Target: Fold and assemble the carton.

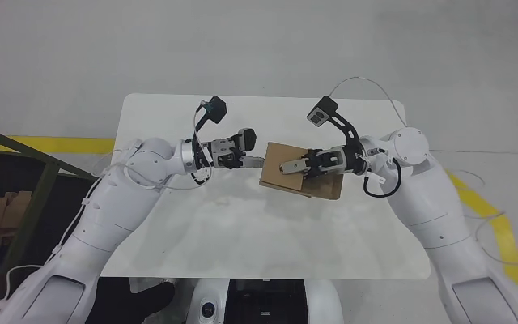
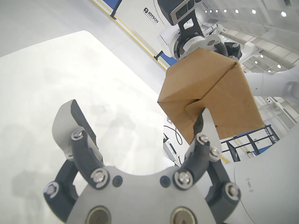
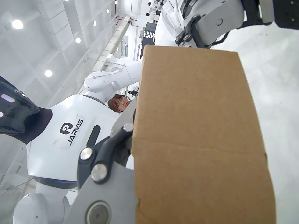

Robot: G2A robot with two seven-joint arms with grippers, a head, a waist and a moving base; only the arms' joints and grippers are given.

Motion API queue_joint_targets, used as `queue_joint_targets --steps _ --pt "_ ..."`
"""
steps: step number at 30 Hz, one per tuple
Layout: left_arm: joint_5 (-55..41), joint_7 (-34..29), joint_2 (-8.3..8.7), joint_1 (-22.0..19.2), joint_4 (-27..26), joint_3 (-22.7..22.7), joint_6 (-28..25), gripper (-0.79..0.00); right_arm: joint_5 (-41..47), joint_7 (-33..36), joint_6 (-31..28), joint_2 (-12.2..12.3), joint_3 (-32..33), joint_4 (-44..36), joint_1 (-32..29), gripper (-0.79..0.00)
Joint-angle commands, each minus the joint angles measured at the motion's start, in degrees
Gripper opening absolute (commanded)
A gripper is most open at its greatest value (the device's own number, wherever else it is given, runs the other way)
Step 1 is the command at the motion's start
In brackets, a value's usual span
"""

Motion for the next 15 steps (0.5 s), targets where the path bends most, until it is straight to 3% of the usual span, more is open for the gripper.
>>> queue_joint_targets --steps 1,15 --pt "-0.1 -0.12 -0.08 -0.13 0.05 0.18 0.0 0.0 0.11 0.05 0.01 -0.02 -0.02 0.01 -0.02 -0.785" --pt "-0.14 -0.21 -0.54 -0.68 -0.33 1.02 -0.26 0.0 0.2 0.37 -0.02 -0.25 -0.48 0.24 0.22 -0.785"
